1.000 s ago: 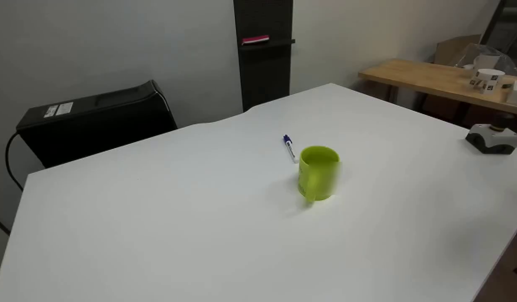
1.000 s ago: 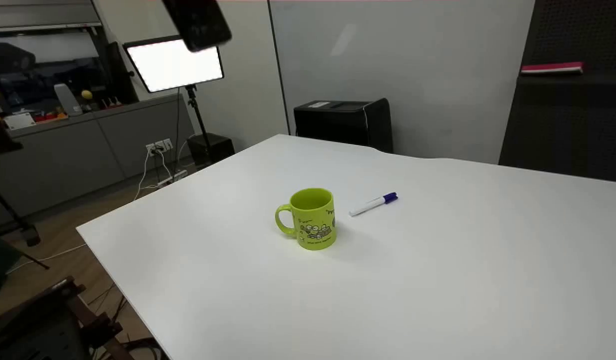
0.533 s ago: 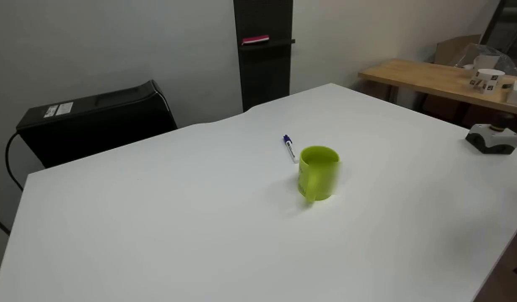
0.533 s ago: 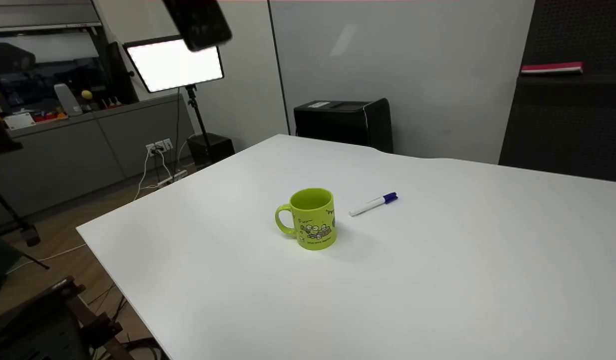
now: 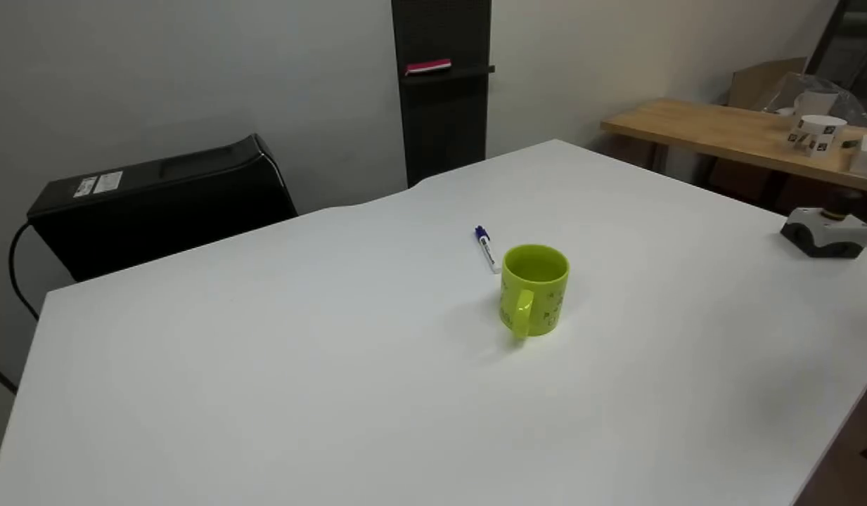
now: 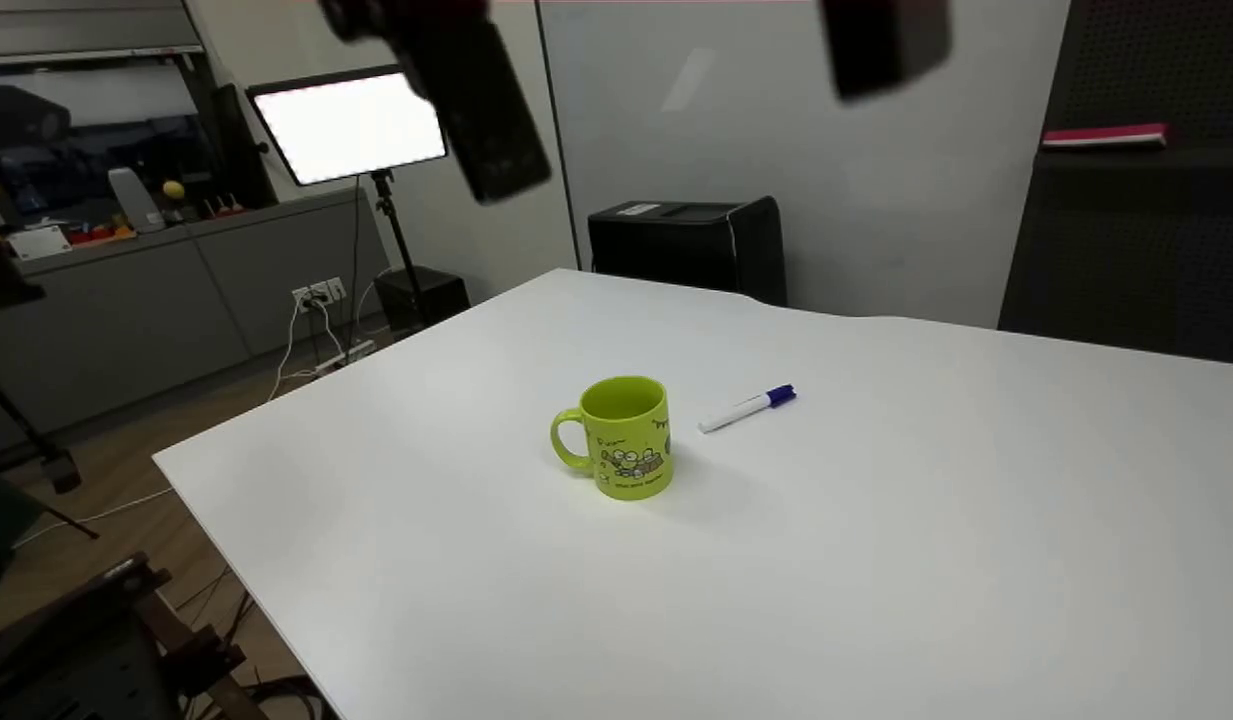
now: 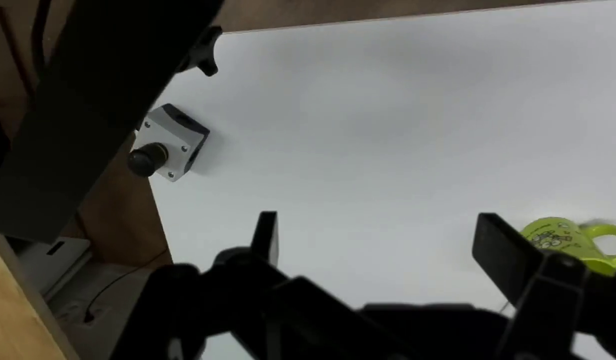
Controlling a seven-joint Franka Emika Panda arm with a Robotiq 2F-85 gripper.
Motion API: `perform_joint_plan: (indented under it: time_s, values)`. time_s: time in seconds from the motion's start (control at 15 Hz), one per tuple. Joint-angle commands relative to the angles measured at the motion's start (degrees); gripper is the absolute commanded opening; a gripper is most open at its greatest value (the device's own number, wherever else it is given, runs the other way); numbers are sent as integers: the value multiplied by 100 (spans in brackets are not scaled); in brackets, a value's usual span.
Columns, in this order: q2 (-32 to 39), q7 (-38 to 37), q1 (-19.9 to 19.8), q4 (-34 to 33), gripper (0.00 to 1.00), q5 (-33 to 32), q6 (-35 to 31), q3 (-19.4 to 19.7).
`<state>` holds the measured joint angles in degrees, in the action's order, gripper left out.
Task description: Put the blue marker inside the yellow mug
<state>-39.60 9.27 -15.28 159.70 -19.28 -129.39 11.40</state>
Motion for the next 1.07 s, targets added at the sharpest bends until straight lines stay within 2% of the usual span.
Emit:
perform_joint_plan:
  time_s: [0.0,0.13,0.47,0.73,1.0]
  values:
    - [1405,-594,-115,-440,100,32,-1016,-31]
    - [2102,-921,-186,-684,100,115,-1610,-80]
    - [3721,-1698,-98,-1749,100,760,-2277,-70]
    - [4855,-2229,100,-2862,100,898,-2334,-40]
    - [5894,-2776,556,-4044,100,897,-2027,38]
